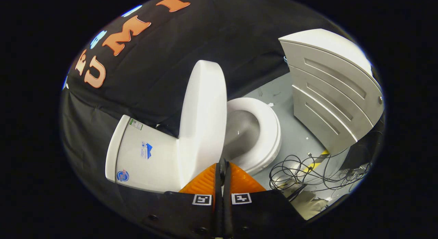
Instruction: Open the toilet lid.
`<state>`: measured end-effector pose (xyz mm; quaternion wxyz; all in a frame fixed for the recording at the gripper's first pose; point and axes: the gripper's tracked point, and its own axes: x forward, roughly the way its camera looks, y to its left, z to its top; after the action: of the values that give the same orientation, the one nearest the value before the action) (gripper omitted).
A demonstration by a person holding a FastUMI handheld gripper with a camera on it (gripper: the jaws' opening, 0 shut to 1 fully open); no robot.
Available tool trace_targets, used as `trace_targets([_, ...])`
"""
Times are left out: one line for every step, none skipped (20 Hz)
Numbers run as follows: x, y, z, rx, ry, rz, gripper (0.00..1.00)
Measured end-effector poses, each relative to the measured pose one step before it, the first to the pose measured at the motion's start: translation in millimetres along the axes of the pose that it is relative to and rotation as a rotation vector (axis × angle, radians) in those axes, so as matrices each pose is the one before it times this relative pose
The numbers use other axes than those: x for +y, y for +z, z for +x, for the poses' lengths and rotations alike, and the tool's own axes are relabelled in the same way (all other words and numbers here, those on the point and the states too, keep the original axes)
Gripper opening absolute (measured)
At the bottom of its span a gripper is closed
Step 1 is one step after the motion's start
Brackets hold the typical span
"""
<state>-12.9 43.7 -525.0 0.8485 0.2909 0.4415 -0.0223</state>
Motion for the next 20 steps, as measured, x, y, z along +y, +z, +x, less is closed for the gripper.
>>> trace_targets([4.37,0.26,-2.37,-0.00603,-0.0017,-0.00592,0.08])
trace_targets([4.47,1.05,-2.28,-0.00573,-0.00246,-0.0034,0.08])
trace_targets([4.51,0.83,-2.19,-0.00428,-0.00241,-0.00021,0.07])
trace_targets([4.87,-0.09,-2.02,-0.00766,-0.00252,-0.0015,0.08])
trace_targets([3.64,0.44,-1.09,-0.00532,-0.00378,-0.00838,0.08])
trace_targets([3.39,0.58,-1.69,-0.00564,-0.00529,-0.01328,0.08])
trace_targets([3.84,0.14,-1.79,-0.00464,-0.00475,-0.01042,0.08])
trace_targets([4.6,0.54,-2.99,-0.00285,-0.0046,-0.006,0.08])
trace_targets([5.98,1.5,-0.77,-0.0055,-0.00156,-0.0046,0.07])
trace_targets([5.06,0.32,-3.0,-0.0055,-0.00157,-0.00634,0.08])
trace_targets([5.52,0.68,-1.33,-0.00427,-0.00224,-0.0103,0.08])
trace_targets([5.0,0.02,-2.74,-0.00606,-0.00329,-0.01479,0.08])
trace_targets([5.12,1.46,-2.03,-0.00526,-0.0038,-0.01409,0.07])
trace_targets([5.09,0.41,-2.27,-0.00599,-0.00288,-0.01248,0.08])
trace_targets([5.39,0.52,-1.6,-0.00431,-0.00248,-0.00915,0.08])
trace_targets([4.01,-0.22,-2.01,-0.00334,-0.00138,-0.00716,0.07])
trace_targets([5.23,1.33,-2.25,-0.00306,-0.00104,-0.00738,0.08])
trace_targets([6.37,-0.49,-1.94,-0.00271,-0.00111,-0.00928,0.08])
trace_targets([6.16,0.69,-1.26,-0.00368,-0.00231,-0.00989,0.08])
trace_targets([5.9,-0.34,-1.95,-0.00406,-0.00309,-0.01105,0.08])
